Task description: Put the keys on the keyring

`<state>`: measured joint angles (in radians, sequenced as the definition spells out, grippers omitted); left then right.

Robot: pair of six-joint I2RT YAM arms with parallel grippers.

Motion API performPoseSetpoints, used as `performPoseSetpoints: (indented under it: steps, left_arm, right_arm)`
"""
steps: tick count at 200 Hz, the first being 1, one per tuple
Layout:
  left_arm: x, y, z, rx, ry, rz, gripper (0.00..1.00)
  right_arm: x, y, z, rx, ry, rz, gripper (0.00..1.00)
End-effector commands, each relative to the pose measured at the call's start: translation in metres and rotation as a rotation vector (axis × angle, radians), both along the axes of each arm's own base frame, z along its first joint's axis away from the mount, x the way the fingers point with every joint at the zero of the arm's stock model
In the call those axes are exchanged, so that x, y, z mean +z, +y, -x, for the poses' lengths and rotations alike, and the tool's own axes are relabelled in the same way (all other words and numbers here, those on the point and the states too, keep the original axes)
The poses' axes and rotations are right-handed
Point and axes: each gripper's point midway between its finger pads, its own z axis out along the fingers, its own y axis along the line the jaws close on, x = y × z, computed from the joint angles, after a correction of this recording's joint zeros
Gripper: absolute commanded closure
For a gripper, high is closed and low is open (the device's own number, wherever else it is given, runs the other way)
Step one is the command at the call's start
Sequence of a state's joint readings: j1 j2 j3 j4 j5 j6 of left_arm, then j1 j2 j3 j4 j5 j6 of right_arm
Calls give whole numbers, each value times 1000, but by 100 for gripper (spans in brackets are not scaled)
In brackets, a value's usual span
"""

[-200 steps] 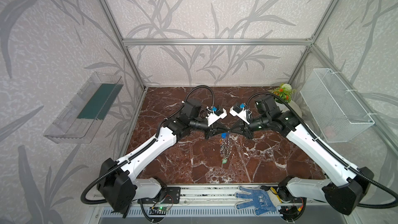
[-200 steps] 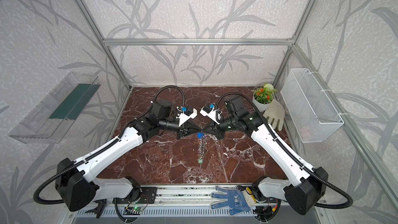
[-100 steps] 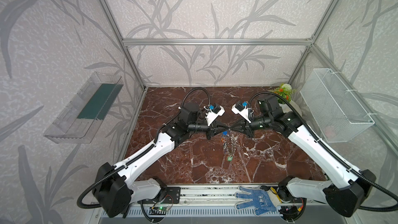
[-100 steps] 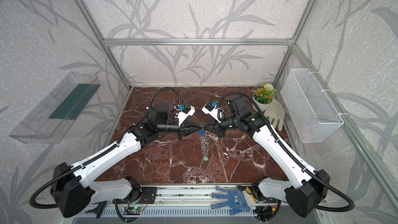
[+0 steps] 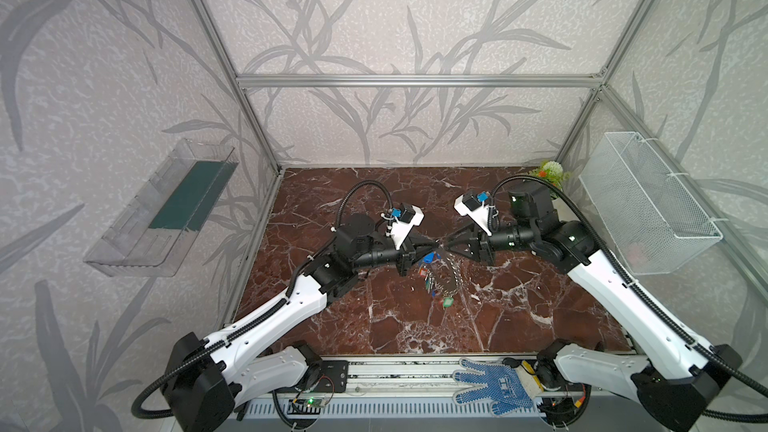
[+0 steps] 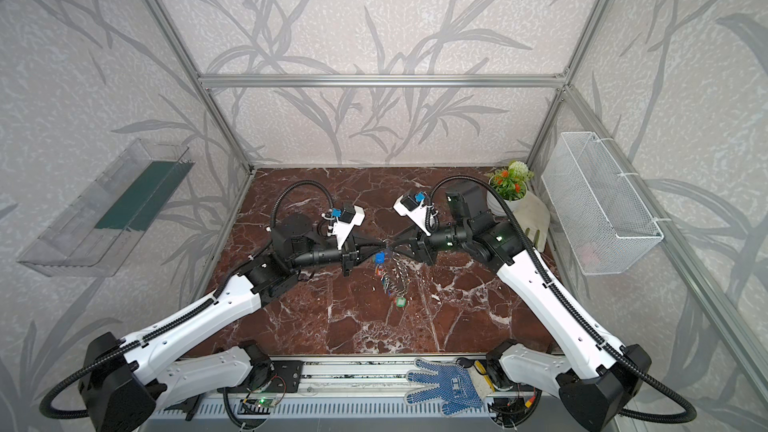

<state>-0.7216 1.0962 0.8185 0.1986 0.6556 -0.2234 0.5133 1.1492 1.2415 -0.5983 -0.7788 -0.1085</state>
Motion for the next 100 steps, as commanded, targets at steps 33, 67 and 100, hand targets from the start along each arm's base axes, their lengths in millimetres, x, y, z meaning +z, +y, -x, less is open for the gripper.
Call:
performPoseSetpoints:
  steps: [33,67,100]
  left_arm:
    - [42,6,-1,110,-154,141,100]
    - [45,8,-3,159,-191,180,100]
    - [47,6,-7,173,-221,208,100]
  right_arm:
    - [-2,-38,-42,-282,71,-105,66]
    - [-23,-33,-38,-254,135,-106,64]
    - [-28,-27,-22,-201,168,-124,64]
